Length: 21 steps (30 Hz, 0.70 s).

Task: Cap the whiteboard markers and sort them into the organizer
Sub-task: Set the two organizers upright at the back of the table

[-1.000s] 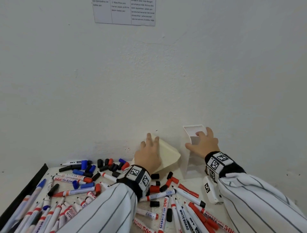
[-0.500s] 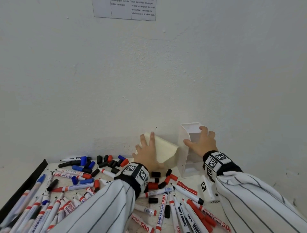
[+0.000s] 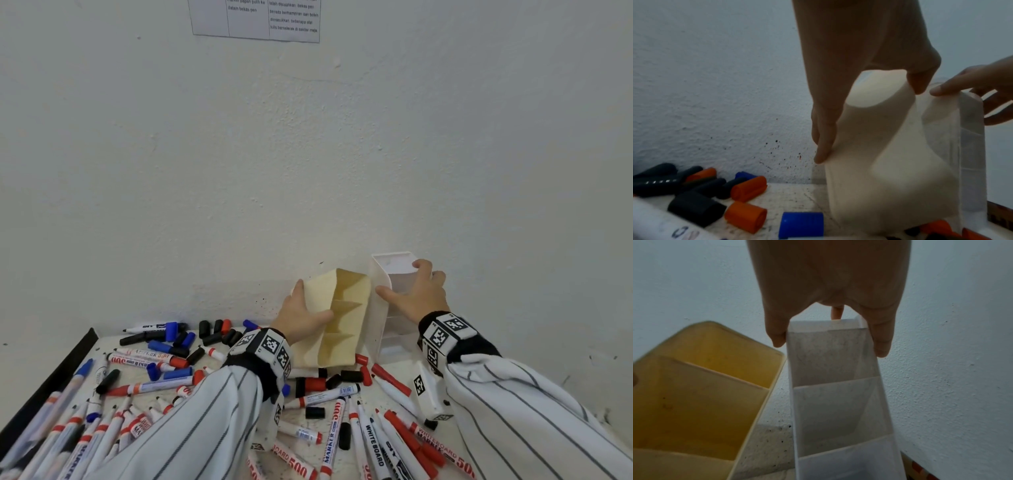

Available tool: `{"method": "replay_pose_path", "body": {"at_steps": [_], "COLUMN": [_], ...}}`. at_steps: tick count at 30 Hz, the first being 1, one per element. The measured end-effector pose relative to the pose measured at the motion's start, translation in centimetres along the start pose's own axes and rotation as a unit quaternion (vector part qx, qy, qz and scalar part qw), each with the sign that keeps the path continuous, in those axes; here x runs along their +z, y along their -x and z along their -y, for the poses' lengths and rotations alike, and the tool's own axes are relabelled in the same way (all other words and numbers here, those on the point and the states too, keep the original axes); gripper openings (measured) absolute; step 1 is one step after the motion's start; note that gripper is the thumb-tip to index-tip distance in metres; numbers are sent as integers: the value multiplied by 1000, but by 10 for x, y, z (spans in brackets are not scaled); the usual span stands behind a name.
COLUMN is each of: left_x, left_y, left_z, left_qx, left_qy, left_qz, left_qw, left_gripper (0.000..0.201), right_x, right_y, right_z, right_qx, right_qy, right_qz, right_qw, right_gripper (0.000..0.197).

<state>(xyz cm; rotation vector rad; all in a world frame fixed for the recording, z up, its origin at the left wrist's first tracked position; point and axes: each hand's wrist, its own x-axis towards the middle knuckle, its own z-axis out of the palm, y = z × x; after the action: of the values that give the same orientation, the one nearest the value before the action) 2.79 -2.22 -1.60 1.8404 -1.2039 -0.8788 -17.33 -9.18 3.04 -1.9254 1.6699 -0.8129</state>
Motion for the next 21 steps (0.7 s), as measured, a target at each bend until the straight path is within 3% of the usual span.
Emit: {"method": "replay_pose_path", "body": {"at_steps": [3, 7, 11, 15, 21], "left_x": [2, 4, 9, 8, 6], "left_y": [-1, -1, -6, -9, -14], "left_z": [-2, -2, 9, 14, 15], "left_qx": [-3, -13, -37, -104, -104], "left_qy": [9, -6, -39, -96, -125], "left_qz": [-24, -14, -15, -33, -63], "left_qw": [1000, 1000, 998, 989, 985], "left_gripper": [83, 23, 37, 41, 28], "right_x": [1, 2, 2, 2, 8], "right_y": [0, 0, 0, 2, 1], "right_z": [-4, -6, -8, -10, -12], "right_qx": [-4, -13, -17, -6, 7], "right_qy": [1, -10, -56, -99, -109], "right_qz": [9, 10, 9, -12, -19], "right_qw": [1000, 1000, 998, 995, 994], "right_gripper": [84, 84, 94, 109, 119]}}
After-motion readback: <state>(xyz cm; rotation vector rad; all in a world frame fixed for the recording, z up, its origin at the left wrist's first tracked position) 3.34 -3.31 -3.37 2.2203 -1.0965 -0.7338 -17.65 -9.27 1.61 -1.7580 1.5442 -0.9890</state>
